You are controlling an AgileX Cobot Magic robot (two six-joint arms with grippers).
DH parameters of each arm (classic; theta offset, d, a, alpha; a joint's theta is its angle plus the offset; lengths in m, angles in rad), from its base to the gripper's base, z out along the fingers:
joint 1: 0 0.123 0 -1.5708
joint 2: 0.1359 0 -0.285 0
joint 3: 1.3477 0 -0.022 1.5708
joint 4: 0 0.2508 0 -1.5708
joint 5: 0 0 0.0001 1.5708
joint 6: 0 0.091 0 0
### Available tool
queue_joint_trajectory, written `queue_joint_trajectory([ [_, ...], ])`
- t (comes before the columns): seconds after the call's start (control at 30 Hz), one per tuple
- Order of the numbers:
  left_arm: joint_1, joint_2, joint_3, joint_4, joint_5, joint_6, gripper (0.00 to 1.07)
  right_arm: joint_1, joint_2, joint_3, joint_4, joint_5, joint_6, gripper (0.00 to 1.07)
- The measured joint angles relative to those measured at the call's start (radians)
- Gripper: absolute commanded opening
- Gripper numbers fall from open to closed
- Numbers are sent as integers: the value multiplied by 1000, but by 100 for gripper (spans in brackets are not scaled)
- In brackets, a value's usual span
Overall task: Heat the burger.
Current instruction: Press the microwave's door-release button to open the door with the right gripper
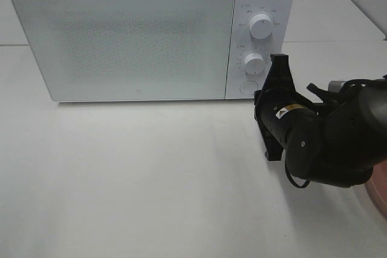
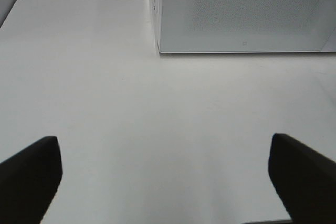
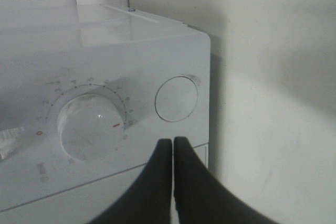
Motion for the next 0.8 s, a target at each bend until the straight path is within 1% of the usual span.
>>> queue_joint_trajectory([
  [0.17, 0, 0, 0, 0, 0, 0, 100, -27, 22, -34, -20, 1, -16, 0],
  [0.33, 0, 0, 0, 0, 0, 0, 100, -32, 63, -59, -45, 3, -12, 0],
  [0.67, 0, 0, 0, 0, 0, 0, 100, -33, 122, -109, -50, 1, 4, 0],
  [0.8, 0, 0, 0, 0, 0, 0, 100, -57, 136, -128, -78, 3, 4, 0],
])
